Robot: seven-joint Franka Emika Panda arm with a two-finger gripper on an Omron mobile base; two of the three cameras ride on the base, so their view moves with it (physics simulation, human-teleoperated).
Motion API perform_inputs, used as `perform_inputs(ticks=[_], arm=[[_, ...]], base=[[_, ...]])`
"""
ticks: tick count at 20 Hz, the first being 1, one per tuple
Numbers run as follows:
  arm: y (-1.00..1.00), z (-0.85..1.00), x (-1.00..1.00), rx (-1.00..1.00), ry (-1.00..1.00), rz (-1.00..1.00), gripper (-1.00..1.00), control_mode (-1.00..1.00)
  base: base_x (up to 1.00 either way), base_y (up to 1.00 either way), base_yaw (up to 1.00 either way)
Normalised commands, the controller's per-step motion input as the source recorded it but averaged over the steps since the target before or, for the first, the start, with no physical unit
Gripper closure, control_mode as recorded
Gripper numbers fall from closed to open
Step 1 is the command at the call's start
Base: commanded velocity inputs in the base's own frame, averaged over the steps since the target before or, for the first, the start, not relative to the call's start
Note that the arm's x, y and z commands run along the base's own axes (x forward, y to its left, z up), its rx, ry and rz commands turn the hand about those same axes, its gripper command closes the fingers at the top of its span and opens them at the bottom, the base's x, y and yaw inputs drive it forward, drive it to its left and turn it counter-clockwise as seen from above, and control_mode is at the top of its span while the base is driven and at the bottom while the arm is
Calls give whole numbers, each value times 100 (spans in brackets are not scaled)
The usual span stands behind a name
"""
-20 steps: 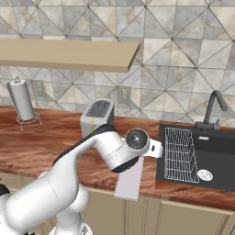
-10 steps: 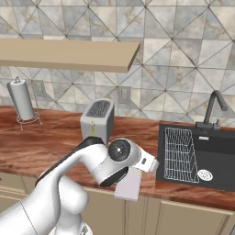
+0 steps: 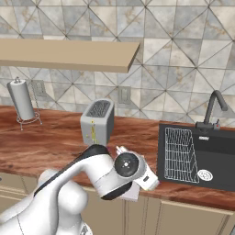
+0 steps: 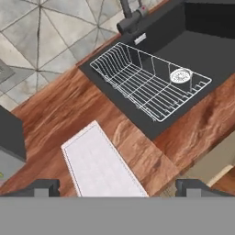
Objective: The ice cube tray has been filled with water. Take the tray and place it in the freezer to make ice. Close the freezer door after placing the tray.
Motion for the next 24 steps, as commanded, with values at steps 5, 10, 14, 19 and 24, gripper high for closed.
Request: perform_inputs(ticks=[5,10,14,19,24], arm=[[-36,2,-52,33,0,-15,-100,-100],[-20,0,-39,35,1,-13,-100,-100],[-15,0,-28,31,0,-13,-100,-100],[-2,-5,-17,30,0,-10,-100,-100],[0,-23,-11,26,0,-4,-100,-100]], base=[[0,0,0],[0,0,0],[0,0,0],[0,0,0],[0,0,0]])
